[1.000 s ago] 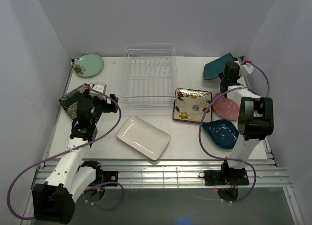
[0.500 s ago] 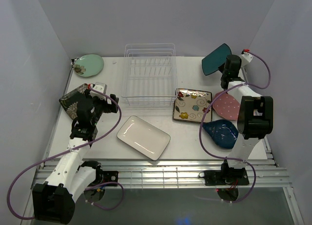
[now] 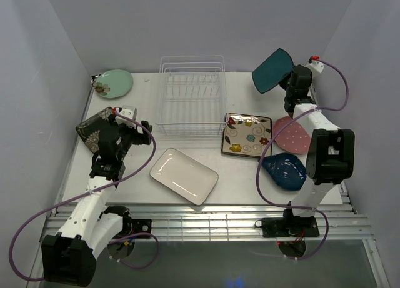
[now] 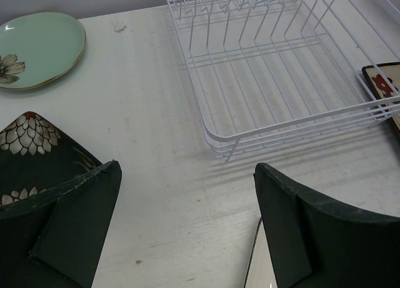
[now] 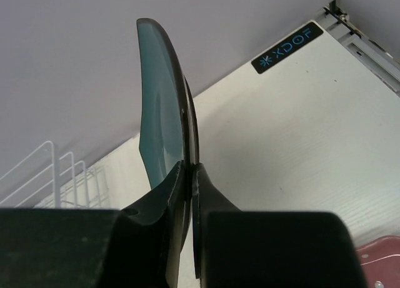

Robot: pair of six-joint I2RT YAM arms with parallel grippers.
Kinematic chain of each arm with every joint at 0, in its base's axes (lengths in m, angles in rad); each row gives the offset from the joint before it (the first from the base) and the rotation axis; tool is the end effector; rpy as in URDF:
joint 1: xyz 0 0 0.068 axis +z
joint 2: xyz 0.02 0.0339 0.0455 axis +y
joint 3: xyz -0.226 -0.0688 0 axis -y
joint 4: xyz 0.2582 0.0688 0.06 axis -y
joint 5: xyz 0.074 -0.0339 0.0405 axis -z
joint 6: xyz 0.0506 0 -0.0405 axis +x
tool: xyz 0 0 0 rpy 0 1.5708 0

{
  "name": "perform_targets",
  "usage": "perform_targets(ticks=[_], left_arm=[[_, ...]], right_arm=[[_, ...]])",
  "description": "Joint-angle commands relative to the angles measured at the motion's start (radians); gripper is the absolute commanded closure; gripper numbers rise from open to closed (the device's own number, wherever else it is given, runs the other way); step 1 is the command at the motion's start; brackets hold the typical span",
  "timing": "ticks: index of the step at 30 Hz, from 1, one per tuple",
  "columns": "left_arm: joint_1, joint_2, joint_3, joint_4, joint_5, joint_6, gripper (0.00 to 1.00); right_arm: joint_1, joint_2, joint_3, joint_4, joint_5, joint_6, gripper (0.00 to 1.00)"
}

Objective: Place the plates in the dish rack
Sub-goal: Pick up the plate from the corner of the board.

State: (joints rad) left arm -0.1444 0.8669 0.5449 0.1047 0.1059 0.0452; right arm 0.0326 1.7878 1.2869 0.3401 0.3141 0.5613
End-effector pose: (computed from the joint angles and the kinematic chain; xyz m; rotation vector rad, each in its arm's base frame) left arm 0.2556 -0.0426 0.2342 0.2451 1.7730 -0.1659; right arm 0.4448 -0.0011 0.2433 0.6696 1.5914 0.1669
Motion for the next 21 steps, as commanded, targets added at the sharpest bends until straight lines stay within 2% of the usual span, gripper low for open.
perform_targets(ticks=[1, 21], left_arm=[[-0.003, -0.016, -0.011, 0.004, 0.014, 0.007, 0.02], [-0.003, -0.032, -0.011, 0.0, 0.023, 0.007, 0.02]], right_arm=[[0.024, -0.12, 0.078, 0.223, -0.018, 0.014, 0.92], [0.141, -0.24, 0.098, 0.195, -0.009, -0.078, 0.92]])
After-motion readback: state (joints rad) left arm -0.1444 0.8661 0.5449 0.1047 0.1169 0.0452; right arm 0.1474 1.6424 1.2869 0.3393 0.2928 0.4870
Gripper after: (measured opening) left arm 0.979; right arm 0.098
